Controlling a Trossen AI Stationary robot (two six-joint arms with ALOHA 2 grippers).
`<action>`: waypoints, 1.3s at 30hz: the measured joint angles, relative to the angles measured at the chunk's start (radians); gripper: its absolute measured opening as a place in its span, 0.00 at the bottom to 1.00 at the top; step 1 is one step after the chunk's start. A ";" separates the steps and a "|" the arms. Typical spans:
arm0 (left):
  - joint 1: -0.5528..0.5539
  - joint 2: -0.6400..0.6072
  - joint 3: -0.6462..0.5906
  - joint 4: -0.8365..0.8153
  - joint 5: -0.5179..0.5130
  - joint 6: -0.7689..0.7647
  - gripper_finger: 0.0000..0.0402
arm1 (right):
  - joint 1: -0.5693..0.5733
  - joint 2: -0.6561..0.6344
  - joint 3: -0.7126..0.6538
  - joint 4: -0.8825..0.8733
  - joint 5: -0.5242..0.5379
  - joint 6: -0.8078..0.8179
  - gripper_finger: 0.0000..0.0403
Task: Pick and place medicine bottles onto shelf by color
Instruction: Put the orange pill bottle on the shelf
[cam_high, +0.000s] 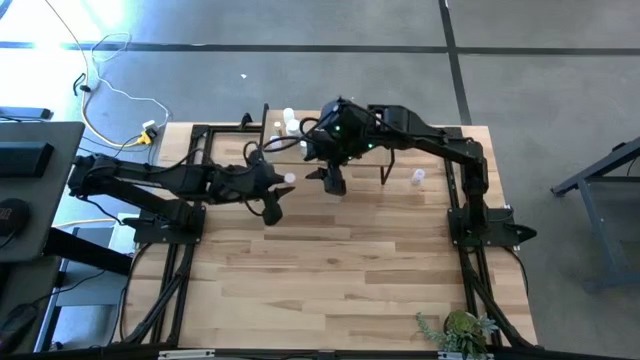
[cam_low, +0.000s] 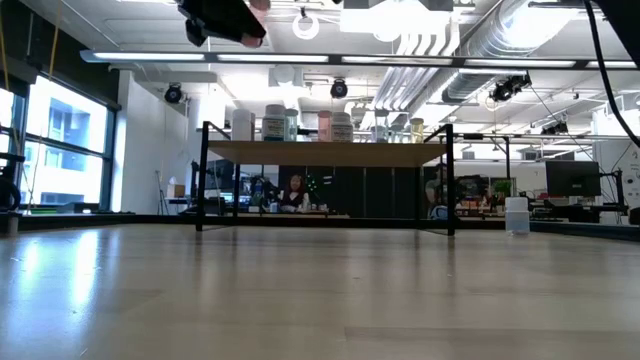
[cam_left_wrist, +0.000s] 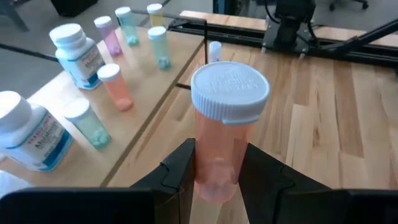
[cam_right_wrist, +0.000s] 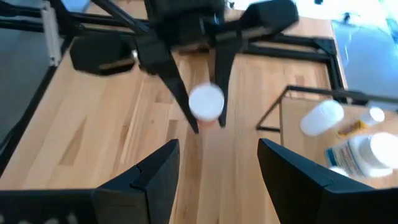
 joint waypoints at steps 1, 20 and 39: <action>0.000 0.011 0.000 0.004 0.000 -0.005 0.23 | -0.005 0.000 0.000 0.003 -0.011 -0.012 0.52; 0.001 0.081 0.000 0.190 0.004 0.029 0.23 | -0.030 0.000 -0.003 0.026 -0.130 -0.078 0.52; -0.001 0.086 0.000 0.353 0.072 0.034 0.23 | -0.027 0.004 -0.003 0.059 -0.228 -0.068 0.52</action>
